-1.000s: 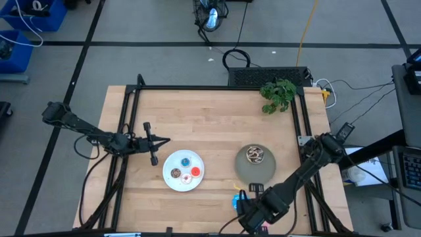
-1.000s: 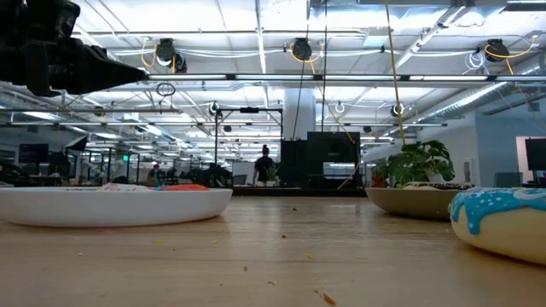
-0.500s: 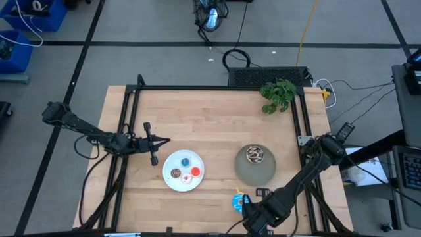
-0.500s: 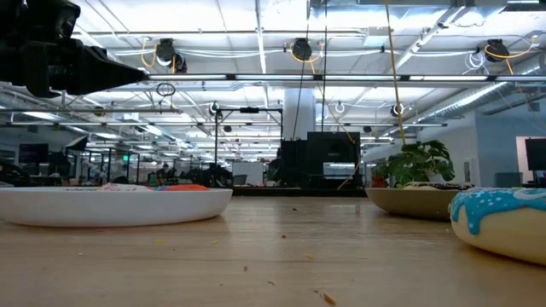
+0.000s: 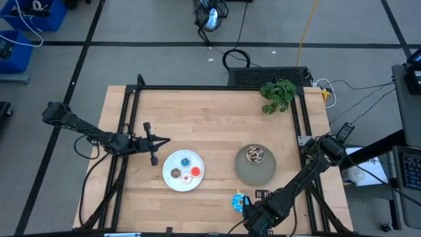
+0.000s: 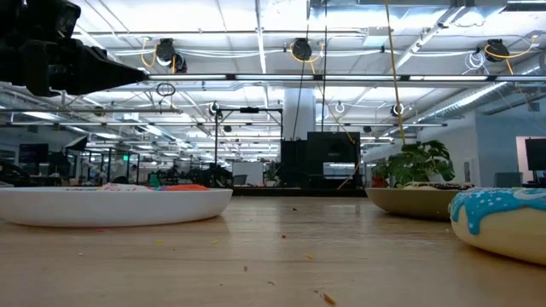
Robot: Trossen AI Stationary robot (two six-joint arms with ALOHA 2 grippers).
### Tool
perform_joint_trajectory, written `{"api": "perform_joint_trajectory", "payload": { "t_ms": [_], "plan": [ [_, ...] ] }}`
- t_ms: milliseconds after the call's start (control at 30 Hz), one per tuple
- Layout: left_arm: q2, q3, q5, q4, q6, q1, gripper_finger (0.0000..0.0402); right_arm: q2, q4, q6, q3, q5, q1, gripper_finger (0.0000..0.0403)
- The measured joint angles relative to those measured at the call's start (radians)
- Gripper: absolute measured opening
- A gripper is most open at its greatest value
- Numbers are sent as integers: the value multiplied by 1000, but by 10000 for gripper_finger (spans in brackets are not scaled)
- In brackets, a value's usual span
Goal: Pick & Place donuts
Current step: Put the large pink donut on the gray plate
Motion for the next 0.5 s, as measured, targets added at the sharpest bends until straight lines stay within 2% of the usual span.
{"api": "perform_joint_trajectory", "payload": {
  "t_ms": [133, 233, 333, 500],
  "plan": [
    [0, 0, 0, 0, -4, 0, 6, 0, -30, -8, 0, 55, 0, 195],
    [0, 0, 0, -1, -10, 0, 6, 0, -41, -9, -4, 101, 11, 228],
    [0, 0, 0, -9, -10, 0, 6, -1, -25, -10, -25, 116, 23, 244],
    [0, 0, 0, -14, -13, 0, 6, -1, 45, -8, -90, 118, 40, 248]
  ]
}}
